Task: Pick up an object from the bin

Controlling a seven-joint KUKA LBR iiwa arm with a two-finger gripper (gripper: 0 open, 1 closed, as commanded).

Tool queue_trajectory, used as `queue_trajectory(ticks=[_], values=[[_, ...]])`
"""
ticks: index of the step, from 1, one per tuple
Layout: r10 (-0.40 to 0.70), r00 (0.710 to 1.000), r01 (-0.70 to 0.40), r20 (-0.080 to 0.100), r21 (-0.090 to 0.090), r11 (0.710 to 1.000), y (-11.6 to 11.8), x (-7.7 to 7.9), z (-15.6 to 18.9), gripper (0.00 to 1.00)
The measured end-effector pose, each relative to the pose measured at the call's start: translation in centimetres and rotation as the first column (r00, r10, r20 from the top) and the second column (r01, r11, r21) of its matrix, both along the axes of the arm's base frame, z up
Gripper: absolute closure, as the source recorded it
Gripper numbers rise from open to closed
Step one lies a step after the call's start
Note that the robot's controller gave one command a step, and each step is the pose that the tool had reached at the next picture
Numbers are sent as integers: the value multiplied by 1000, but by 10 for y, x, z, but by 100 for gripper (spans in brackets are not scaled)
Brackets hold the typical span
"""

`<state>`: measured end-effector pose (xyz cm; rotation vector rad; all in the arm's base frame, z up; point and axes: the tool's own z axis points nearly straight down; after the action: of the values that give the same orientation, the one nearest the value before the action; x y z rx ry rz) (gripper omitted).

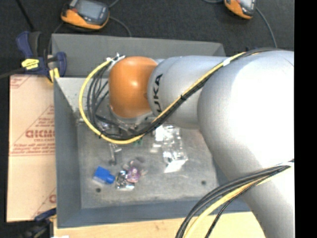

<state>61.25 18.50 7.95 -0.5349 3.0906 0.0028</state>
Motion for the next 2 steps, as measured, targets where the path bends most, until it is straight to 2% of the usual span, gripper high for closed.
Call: queue_trajectory(ticks=[1, 2], values=[[-8, 1000, 8, 4, -6, 1000, -122, 3, 45, 0], [-72, 997, 72, -6, 2, 997, -25, -20, 6, 0]])
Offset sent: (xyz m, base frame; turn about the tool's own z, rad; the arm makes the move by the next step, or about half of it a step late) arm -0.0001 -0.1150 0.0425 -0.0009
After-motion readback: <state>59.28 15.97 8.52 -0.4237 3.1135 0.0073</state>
